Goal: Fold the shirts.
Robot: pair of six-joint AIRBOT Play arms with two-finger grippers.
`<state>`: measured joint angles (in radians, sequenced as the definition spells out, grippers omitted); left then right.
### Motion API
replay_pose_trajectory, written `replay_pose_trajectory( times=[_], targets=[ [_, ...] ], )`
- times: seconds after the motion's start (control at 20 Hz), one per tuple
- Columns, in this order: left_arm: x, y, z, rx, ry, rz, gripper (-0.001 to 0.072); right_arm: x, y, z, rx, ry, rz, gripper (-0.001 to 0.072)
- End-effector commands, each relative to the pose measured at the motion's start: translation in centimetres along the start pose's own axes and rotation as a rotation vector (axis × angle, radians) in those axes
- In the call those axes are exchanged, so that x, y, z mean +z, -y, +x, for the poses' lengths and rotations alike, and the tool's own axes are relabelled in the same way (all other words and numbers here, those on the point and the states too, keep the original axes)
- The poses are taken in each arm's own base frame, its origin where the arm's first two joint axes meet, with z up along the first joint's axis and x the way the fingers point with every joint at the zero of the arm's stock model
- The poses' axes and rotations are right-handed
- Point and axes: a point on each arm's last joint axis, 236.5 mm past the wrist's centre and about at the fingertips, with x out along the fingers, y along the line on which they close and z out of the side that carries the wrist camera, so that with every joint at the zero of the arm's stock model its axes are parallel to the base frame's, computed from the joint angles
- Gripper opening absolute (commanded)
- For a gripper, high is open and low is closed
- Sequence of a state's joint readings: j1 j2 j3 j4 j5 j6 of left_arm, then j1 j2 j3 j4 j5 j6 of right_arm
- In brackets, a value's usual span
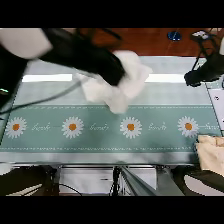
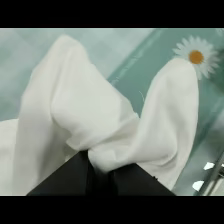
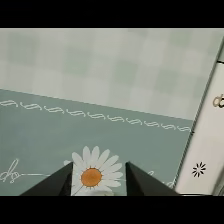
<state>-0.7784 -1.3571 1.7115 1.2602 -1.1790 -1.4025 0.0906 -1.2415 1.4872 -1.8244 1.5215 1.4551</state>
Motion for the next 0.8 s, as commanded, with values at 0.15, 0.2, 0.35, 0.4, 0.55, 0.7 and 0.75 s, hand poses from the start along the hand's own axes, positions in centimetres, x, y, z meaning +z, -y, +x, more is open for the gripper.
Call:
replay_pose_trajectory(
  times=[0.15,0.2,0.35,0.4,0.55,0.7,0.75],
  targets=[
    [-3.7,5.8,12.1,-0.101,-0.120,0.060,0.0162,-1.0,2.9,-3.4,0.018,0.101,0.121,0.0390],
    [-3.3,4.4,11.7,-0.082,-0.109,0.041,0.0424,-1.1,3.1,-3.4,0.027,0.103,0.134,0.0390],
    [-2.9,-3.6,6.7,0.038,-0.133,-0.037,0.0580,-1.0,3.1,-3.3,0.042,0.108,0.150,0.0391],
    [-3.7,-7.3,4.4,0.087,-0.153,-0.097,0.0578,-0.9,2.9,-3.4,0.051,0.112,0.149,0.0391],
    [-8.4,-16.8,-0.6,0.168,-0.201,-0.344,0.0574,-0.7,2.6,-3.4,0.062,0.119,0.131,0.0395],
    [-15.3,-22.2,-1.8,0.097,-0.206,-0.619,0.0575,-0.4,2.7,-3.4,0.059,0.134,0.127,0.0432],
    [-18.0,-23.2,-1.6,0.060,-0.204,-0.717,0.0575,-0.3,2.7,-3.4,0.058,0.138,0.127,0.0432]
  ],
)
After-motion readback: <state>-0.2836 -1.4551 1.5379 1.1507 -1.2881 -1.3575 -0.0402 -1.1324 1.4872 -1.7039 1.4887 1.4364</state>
